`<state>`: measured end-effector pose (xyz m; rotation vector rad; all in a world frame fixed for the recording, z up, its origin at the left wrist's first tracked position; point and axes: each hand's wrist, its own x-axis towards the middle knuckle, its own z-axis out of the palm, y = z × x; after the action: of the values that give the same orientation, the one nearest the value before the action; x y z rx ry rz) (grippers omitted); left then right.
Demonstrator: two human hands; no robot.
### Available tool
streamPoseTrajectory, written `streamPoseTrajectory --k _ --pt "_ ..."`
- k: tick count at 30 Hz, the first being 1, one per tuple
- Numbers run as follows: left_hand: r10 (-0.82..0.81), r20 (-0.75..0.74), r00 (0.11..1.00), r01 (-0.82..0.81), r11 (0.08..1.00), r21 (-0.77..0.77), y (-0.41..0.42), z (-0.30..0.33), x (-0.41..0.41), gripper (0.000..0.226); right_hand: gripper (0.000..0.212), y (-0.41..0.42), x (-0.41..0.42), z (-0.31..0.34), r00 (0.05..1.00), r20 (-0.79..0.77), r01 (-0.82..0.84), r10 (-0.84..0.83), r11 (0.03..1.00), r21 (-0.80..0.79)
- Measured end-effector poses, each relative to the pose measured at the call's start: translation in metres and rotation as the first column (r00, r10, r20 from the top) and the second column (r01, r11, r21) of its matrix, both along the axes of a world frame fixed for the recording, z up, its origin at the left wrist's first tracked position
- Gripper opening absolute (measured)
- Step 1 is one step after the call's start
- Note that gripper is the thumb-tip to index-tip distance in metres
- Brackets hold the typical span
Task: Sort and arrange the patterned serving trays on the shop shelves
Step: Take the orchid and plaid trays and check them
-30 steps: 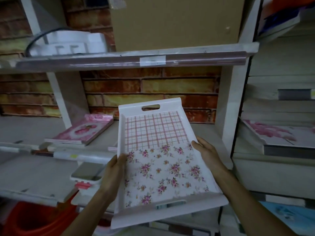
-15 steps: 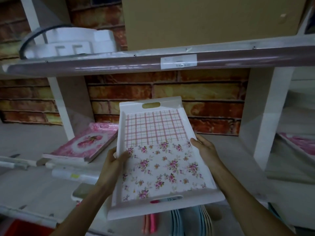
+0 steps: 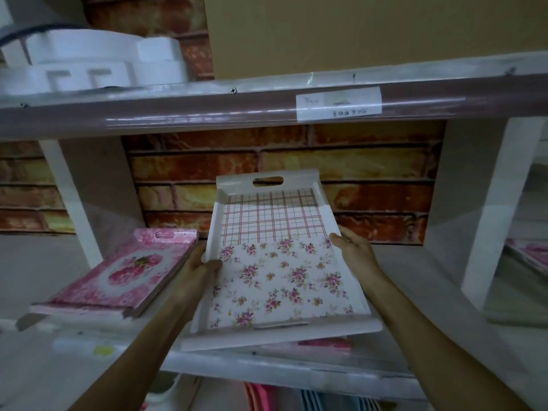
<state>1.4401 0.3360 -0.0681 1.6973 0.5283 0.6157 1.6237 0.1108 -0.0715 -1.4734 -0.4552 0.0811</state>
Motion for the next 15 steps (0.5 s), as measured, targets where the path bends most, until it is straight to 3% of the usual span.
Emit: streamPoseTrajectory --k 15 --pt "-0.110 -0.168 0.980 0.118 0.992 0.038 0.045 -0.047 0.057 0.035 0.029 0.027 0.018 -0.052 0.984 0.023 0.175 -0.176 0.939 -0.295"
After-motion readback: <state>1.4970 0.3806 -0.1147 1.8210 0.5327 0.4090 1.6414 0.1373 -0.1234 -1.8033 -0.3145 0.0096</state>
